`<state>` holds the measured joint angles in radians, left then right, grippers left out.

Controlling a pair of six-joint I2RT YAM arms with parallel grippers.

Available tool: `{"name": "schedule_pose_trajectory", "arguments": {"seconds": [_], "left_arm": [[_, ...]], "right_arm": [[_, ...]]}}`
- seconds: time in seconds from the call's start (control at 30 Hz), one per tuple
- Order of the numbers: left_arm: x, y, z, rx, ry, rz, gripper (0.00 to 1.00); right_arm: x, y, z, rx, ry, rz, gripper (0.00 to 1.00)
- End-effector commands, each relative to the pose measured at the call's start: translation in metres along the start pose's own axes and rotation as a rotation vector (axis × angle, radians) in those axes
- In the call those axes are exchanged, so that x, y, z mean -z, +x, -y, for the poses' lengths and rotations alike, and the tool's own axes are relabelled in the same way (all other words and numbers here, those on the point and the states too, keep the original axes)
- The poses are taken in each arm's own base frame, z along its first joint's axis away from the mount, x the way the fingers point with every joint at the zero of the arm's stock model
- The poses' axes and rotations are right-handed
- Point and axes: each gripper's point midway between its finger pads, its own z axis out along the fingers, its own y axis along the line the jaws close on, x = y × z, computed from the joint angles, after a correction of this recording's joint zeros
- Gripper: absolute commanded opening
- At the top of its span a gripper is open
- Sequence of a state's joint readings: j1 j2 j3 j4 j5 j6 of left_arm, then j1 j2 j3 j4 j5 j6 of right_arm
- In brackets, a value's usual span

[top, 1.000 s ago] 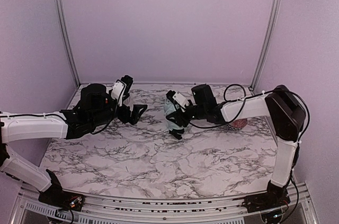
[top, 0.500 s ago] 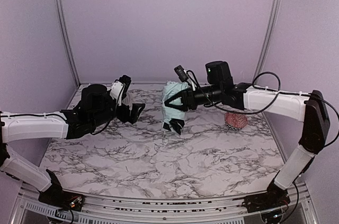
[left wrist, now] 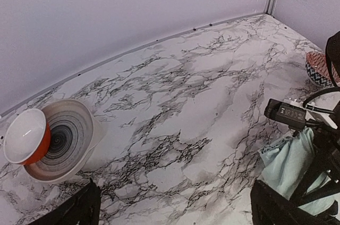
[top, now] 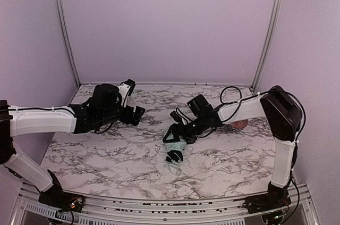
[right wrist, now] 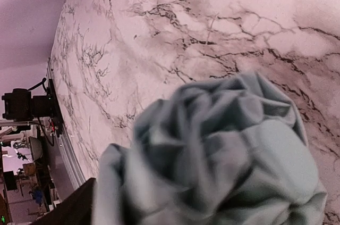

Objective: Put away the umbrella

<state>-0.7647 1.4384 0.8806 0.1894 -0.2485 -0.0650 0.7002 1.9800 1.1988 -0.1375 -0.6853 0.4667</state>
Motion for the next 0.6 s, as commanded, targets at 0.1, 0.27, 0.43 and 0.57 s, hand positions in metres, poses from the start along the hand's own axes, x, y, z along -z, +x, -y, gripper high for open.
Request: {"name": "schedule_pose_trajectory", "arguments": {"seconds": [0.1,0.27,0.43,0.57], "left_arm": [[-0.002,0.011,-0.012,-0.024,-0.064,-0.075,0.99],[-0.002,0.01,-0.016,-0.042,-0.076,-0.074,0.99],[-0.003,0.011,-0.036,-0.045,-0.128,-0.072,0.99],[0.0,0.007,-0.092,0.015,-0.253,-0.025,0.99]], "right_arm": [[0.042,-0.039,-0.011,0.06,0.06,0.096,1.0],[0.115,-0.069,0.005,0.084,0.215,0.233,1.0],[0.202,-0.096,0.019,0.138,0.321,0.39,1.0],[0.287,-0.107,0.052,0.15,0.439,0.594,1.0]]}}
